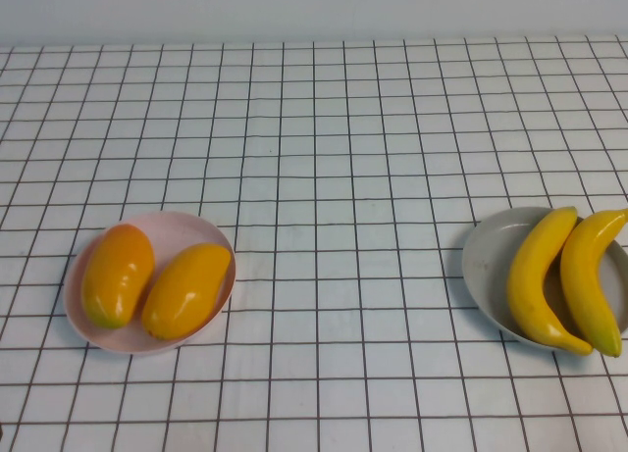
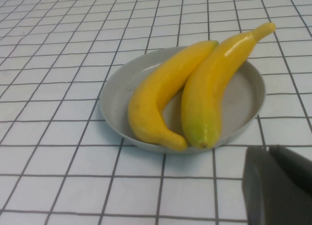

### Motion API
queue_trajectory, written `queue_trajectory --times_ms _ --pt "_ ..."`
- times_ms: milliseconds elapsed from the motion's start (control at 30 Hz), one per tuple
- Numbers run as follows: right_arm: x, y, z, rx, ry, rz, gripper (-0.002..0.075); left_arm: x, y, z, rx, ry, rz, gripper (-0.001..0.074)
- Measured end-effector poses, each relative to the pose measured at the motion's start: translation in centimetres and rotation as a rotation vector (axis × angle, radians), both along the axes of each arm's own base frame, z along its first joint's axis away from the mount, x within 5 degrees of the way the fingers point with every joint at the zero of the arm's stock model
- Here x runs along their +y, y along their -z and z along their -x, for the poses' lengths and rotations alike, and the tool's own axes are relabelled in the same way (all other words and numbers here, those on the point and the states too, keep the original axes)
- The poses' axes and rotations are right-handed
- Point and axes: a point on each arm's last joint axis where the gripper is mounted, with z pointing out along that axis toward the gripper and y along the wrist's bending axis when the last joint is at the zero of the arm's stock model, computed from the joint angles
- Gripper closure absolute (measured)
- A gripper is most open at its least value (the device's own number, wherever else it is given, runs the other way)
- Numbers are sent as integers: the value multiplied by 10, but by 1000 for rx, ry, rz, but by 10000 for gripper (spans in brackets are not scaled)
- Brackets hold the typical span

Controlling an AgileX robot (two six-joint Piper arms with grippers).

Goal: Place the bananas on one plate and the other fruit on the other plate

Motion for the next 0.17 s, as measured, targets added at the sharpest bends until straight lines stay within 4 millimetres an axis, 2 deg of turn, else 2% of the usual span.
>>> queue_trajectory --times_ms 167 --pt "0 0 0 0 0 0 742 0 0 0 0 0 0 739"
